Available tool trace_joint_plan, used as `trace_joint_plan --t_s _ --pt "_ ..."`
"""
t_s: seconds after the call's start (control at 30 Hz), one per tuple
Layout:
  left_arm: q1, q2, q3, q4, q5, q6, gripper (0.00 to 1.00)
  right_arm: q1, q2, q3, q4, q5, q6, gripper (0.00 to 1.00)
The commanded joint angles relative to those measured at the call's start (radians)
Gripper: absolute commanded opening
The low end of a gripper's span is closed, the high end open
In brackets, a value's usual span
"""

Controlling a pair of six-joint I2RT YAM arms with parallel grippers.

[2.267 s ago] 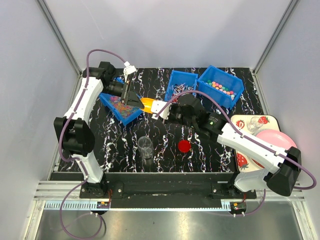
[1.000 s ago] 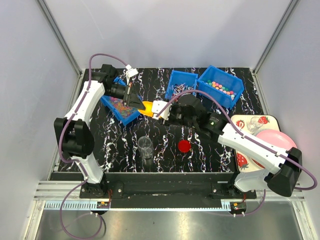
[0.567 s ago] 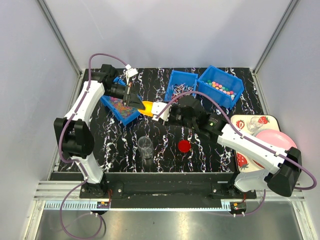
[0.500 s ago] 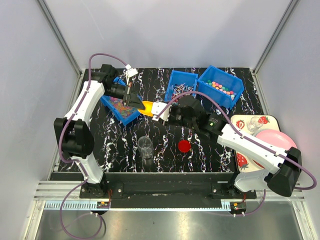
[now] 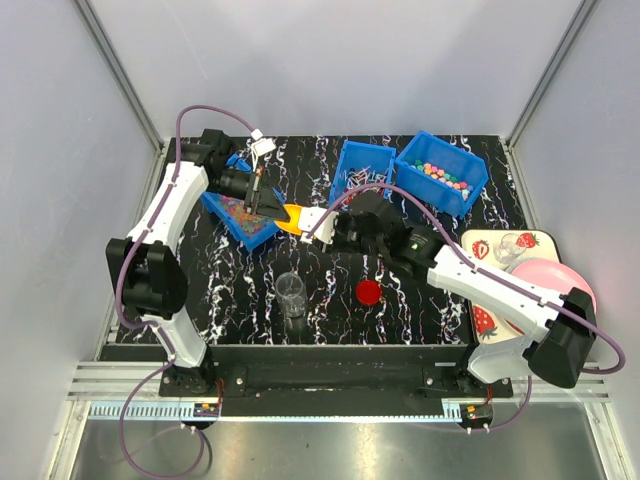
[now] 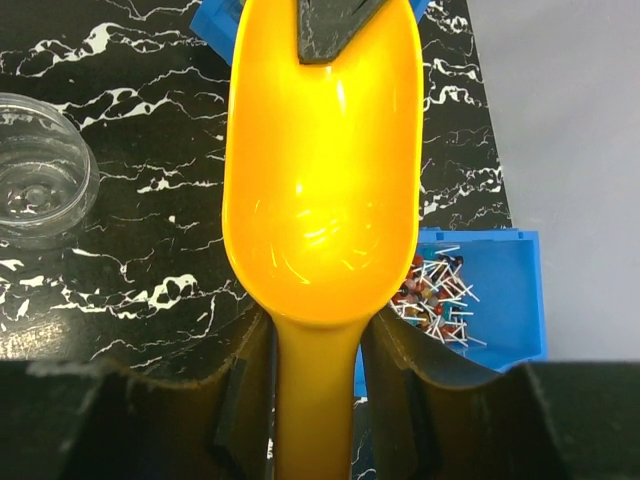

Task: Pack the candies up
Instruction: Scoop the fake candies from the storage box.

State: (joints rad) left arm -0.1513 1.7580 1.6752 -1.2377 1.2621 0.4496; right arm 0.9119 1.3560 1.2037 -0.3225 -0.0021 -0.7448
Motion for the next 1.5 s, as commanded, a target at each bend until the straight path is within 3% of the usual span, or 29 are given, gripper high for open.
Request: trace_joint_plan --t_s 0.0,0.17,0.67,0.83,1.2,1.47 --pt "-0.014 -0.057 0.017 -0.037 0.046 0.043 0.00 0.007 -0.006 0.054 0.016 0.005 0.004 0.41" --pt "-0.022 -0.049 0.017 -0.045 0.045 0.047 0.00 0.001 -0.015 0.077 0.004 -0.045 0.021 0.38" --pt "-0.022 -0.015 0.026 -0.049 0.054 0.037 0.00 -0.008 -0.043 0.103 -0.035 -0.111 0.050 0.51" --pt "-0.022 -0.014 0.017 -0.048 0.054 0.043 0.00 -0.025 -0.055 0.102 -0.032 -0.140 0.068 0.50" --pt "-0.022 -0.009 0.015 -0.051 0.056 0.044 0.00 -0.070 -0.086 0.085 -0.021 -0.206 0.101 0.34" --pt "-0.025 0.004 0.006 -0.037 0.030 0.026 0.00 -0.068 -0.067 0.102 -0.030 -0.234 0.107 0.11"
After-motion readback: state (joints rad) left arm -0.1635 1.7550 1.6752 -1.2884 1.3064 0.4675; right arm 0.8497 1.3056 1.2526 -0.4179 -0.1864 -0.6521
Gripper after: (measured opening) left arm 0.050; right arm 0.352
